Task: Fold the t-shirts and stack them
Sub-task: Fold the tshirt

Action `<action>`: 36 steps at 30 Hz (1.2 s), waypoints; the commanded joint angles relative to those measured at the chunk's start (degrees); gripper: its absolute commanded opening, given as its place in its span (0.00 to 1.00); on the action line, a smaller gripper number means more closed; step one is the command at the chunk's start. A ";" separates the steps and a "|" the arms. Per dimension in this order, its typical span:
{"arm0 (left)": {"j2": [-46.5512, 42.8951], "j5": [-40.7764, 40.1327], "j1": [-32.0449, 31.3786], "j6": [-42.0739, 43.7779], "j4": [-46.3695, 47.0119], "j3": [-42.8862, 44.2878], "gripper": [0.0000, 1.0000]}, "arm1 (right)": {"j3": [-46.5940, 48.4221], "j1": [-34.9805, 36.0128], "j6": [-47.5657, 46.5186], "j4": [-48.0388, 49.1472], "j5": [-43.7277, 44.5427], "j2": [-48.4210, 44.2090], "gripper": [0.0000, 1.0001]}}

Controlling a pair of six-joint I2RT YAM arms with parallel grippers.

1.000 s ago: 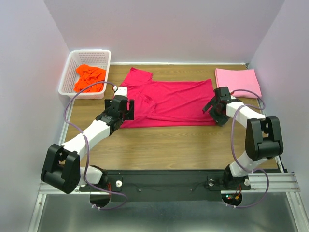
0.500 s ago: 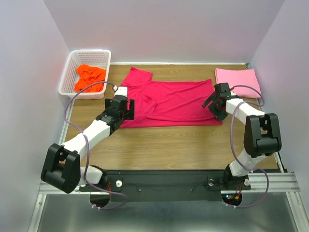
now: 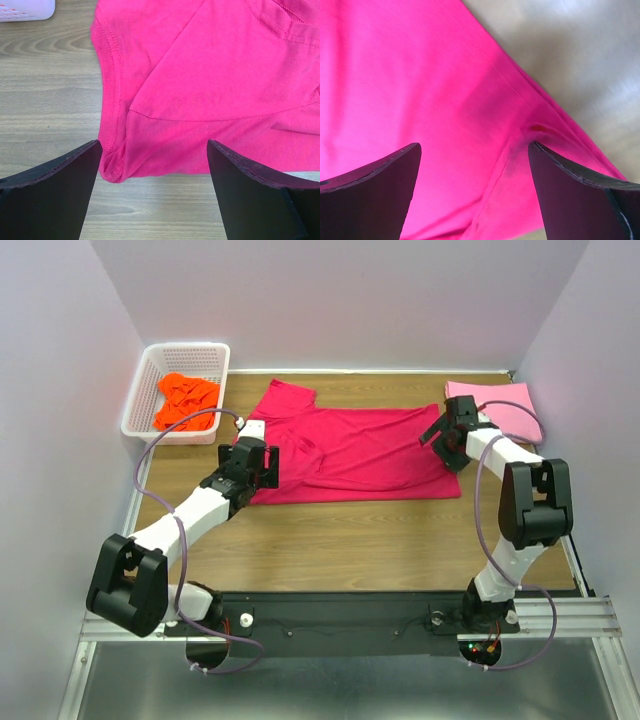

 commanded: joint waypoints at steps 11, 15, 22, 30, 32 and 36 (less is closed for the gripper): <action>0.42 1.42 0.23 -0.25 0.59 0.35 0.98 | 5.06 1.05 -17.59 3.09 -17.90 -1.82 0.93; 1.13 1.68 0.14 -0.43 0.50 0.62 0.98 | 3.56 6.58 -32.34 1.08 -22.07 -3.31 0.93; 1.39 1.60 0.23 -0.08 0.50 0.79 0.98 | 2.86 18.37 -54.72 -4.29 -12.14 -3.05 1.00; 1.04 0.98 0.14 -0.43 0.50 0.27 0.98 | 2.06 22.95 -57.45 -4.82 -9.51 -2.97 1.00; 1.48 1.07 0.23 -0.43 0.50 0.35 0.98 | 2.85 23.65 -57.98 -5.17 -8.53 -1.48 1.00; 1.65 0.89 0.14 -0.52 0.41 0.35 0.97 | 3.91 25.06 -59.04 -5.70 -6.95 0.11 1.00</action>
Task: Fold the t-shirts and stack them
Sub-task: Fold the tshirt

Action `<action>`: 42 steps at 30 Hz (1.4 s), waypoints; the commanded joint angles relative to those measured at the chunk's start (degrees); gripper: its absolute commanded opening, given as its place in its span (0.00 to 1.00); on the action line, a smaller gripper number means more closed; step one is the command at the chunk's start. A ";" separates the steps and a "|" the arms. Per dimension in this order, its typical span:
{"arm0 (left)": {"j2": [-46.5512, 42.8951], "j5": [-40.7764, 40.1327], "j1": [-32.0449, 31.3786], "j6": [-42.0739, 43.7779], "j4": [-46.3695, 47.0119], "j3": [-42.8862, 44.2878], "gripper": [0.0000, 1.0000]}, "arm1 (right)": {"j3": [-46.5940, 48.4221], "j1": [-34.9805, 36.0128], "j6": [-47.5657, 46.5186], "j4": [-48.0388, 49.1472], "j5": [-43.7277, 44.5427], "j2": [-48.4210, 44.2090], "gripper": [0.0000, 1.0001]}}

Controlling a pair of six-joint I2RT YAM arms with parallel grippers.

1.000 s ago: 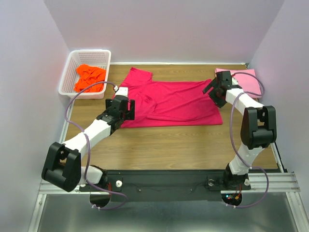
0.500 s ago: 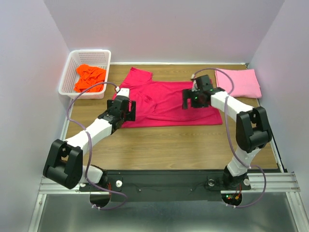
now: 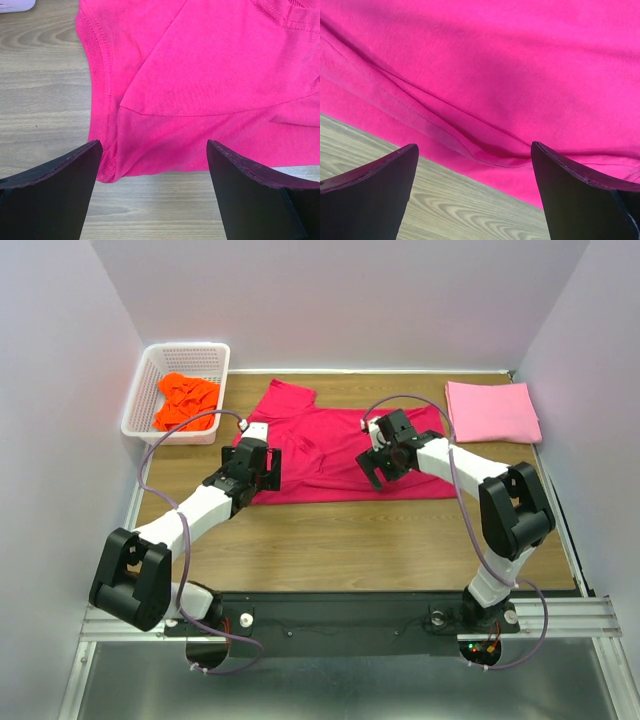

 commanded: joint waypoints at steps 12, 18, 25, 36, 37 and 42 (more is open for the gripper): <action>0.15 -0.85 0.23 -0.47 0.54 0.53 0.97 | 4.78 3.17 -3.50 -1.40 -2.19 2.43 0.58; 0.32 -0.68 0.14 -0.30 0.46 0.62 0.97 | 6.80 3.17 -4.29 -1.57 -4.05 4.63 0.41; 0.15 -0.68 0.14 -0.30 0.37 0.53 0.97 | 7.94 3.16 -4.56 -1.75 -6.69 6.30 0.31; 0.06 -0.59 0.23 -0.56 0.28 0.44 0.97 | 8.03 3.16 -5.26 -1.84 -7.04 8.59 0.32; 0.06 -0.50 0.23 -0.56 0.37 0.44 0.97 | 8.12 3.16 -5.35 -1.75 -7.04 8.76 0.28; -0.11 -0.50 0.23 -0.56 0.28 0.44 0.97 | 8.73 3.16 -5.44 -1.84 -6.43 8.85 0.07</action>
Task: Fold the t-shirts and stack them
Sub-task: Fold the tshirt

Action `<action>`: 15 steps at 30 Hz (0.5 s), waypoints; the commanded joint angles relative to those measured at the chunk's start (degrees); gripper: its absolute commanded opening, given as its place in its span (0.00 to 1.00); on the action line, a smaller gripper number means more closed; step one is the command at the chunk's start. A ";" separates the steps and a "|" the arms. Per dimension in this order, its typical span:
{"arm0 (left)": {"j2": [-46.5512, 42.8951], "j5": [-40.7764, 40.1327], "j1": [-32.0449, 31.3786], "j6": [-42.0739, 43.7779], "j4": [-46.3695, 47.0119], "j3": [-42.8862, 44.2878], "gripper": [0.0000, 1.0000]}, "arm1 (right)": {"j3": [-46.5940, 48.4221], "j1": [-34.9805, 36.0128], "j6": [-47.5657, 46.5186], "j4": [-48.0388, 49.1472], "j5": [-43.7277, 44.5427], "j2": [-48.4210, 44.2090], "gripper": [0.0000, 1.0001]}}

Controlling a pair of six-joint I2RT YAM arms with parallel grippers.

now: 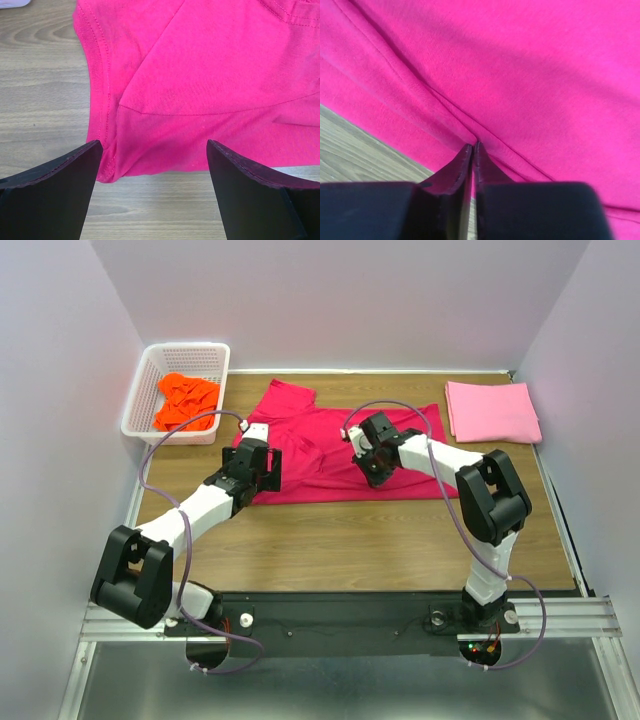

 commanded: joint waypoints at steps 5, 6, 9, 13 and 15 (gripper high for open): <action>-0.60 -0.44 0.14 -0.37 0.32 0.44 0.97 | 3.78 0.15 -1.22 0.07 1.85 -0.68 0.01; -0.60 -0.44 0.23 -0.37 0.32 0.53 0.97 | 4.04 0.15 -1.13 0.07 2.11 -0.77 0.01; -0.60 -0.35 0.14 -0.37 0.32 0.53 0.97 | 5.00 0.15 -1.48 0.07 3.43 -1.03 0.01; -0.51 -0.44 0.23 -0.37 0.32 0.53 0.97 | 5.79 0.15 -2.01 0.07 7.63 -0.07 0.01; -0.60 -0.44 0.23 -0.45 0.32 0.53 0.97 | 6.23 0.15 -2.01 0.07 8.70 0.55 0.01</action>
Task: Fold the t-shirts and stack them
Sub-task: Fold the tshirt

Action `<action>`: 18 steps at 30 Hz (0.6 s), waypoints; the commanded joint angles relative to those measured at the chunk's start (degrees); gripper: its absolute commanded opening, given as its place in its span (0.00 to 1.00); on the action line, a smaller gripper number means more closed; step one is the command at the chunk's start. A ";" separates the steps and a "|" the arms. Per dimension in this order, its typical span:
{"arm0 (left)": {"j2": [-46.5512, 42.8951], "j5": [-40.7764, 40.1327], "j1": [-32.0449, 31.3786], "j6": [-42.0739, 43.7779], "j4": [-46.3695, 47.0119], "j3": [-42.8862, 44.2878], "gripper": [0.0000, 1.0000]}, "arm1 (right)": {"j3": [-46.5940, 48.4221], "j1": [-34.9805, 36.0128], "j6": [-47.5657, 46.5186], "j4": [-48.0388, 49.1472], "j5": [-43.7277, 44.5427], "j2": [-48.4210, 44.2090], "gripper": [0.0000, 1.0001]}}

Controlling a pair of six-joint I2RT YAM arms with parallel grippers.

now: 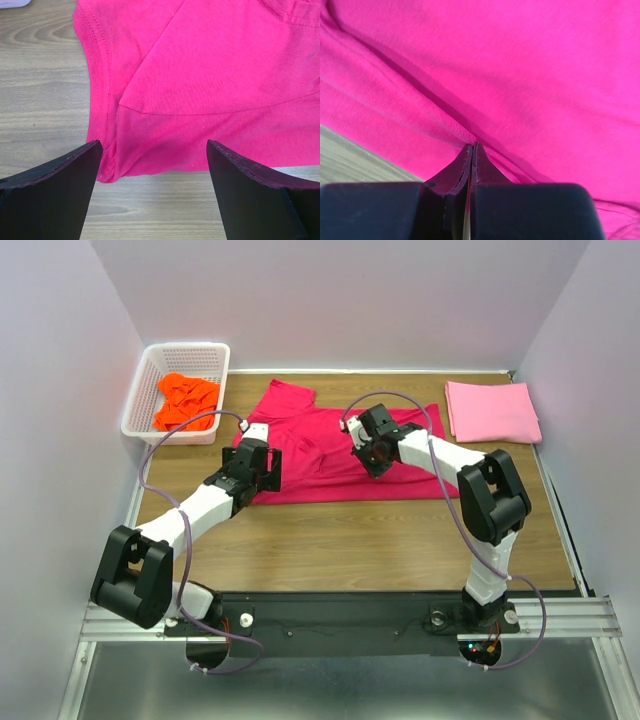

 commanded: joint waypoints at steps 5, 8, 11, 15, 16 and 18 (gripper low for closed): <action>-0.51 -0.55 0.14 -0.54 0.15 0.62 0.97 | 4.62 0.15 -1.38 0.33 6.02 2.04 0.02; -0.24 -0.46 0.14 -0.54 -0.12 0.88 0.97 | 5.42 0.15 -1.12 0.50 7.16 3.62 0.05; 0.02 -0.72 0.14 -0.54 -0.47 1.14 0.97 | 6.12 0.24 -0.59 0.68 7.87 4.59 0.12; 0.72 -0.46 0.23 -1.24 -1.78 3.77 0.97 | 7.17 0.06 1.69 0.85 8.66 4.16 0.26; 0.98 -0.20 0.23 -1.85 -1.87 5.61 0.96 | 7.35 -0.03 2.13 0.85 8.92 3.11 0.29; 2.47 0.51 0.14 -2.65 -2.22 7.90 0.96 | 7.79 -0.90 3.53 0.85 9.10 1.88 0.38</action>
